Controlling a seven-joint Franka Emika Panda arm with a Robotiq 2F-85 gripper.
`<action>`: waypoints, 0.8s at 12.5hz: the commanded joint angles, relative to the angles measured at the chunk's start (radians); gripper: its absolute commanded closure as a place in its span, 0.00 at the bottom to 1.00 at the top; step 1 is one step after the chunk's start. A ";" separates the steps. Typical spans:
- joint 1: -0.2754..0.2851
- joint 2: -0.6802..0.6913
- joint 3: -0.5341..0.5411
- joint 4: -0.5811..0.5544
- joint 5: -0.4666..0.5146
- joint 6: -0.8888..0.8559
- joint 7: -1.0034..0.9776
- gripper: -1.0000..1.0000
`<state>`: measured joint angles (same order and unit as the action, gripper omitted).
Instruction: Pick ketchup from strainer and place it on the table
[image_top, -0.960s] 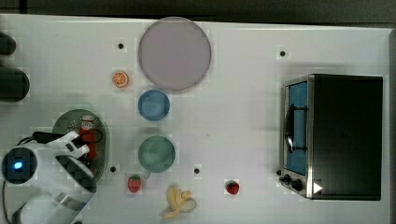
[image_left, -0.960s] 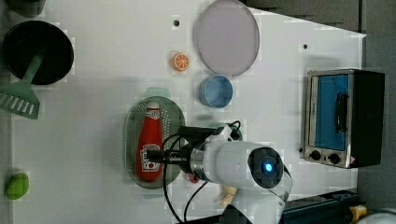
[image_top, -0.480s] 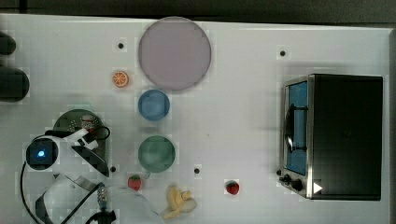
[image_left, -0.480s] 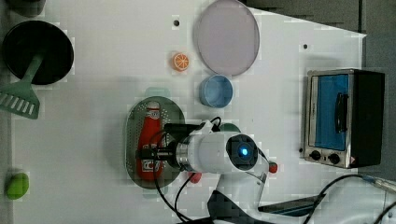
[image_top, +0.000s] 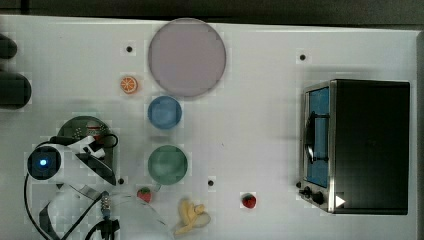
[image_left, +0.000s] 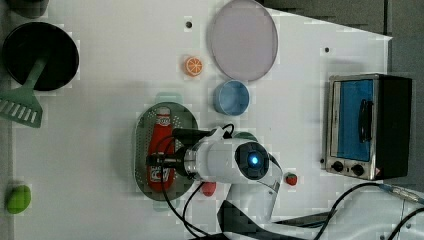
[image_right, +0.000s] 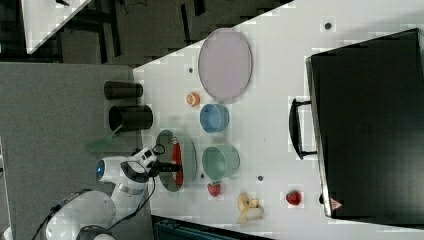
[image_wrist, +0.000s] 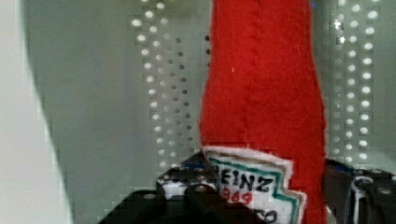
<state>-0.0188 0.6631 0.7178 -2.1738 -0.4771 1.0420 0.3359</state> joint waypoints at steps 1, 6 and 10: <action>0.010 -0.026 -0.002 0.019 -0.003 -0.017 0.049 0.40; -0.040 -0.157 0.102 0.030 0.021 -0.086 0.049 0.40; -0.101 -0.314 0.189 0.113 0.258 -0.306 0.035 0.40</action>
<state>-0.0886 0.3906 0.8901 -2.1113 -0.2135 0.7319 0.3450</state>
